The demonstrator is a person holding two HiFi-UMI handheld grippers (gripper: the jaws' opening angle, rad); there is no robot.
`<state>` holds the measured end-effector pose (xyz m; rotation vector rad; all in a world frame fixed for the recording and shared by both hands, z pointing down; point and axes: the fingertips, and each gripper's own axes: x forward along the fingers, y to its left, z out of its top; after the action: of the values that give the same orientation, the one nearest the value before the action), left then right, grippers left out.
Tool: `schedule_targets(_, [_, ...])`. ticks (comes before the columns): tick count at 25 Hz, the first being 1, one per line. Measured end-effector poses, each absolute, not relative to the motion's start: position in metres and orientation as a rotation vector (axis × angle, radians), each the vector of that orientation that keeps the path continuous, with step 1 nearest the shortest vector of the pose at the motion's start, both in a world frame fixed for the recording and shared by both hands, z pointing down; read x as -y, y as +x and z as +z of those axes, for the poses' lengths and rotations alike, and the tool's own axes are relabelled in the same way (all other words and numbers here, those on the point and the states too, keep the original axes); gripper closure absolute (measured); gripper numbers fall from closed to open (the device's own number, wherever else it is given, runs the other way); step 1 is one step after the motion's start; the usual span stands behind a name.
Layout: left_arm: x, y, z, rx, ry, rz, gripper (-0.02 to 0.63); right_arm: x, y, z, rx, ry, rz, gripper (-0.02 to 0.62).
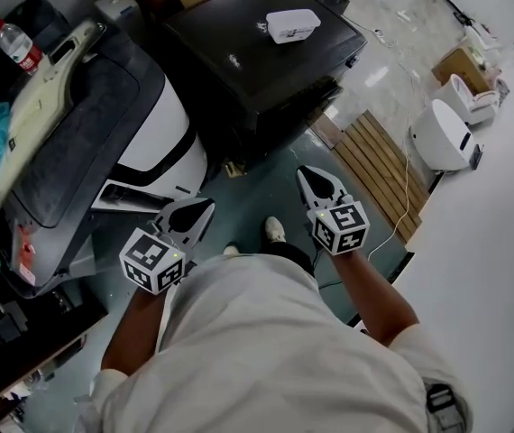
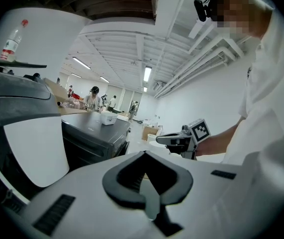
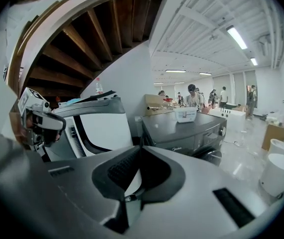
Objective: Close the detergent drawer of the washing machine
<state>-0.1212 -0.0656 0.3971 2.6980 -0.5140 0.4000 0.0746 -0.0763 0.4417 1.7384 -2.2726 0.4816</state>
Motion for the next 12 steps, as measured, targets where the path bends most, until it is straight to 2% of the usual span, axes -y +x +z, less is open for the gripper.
schedule_targets(12, [0.046,-0.140,0.398,0.436,2.702,0.372,0.609,0.008,0.038,0.426,2.261,1.716,0.486,0.586])
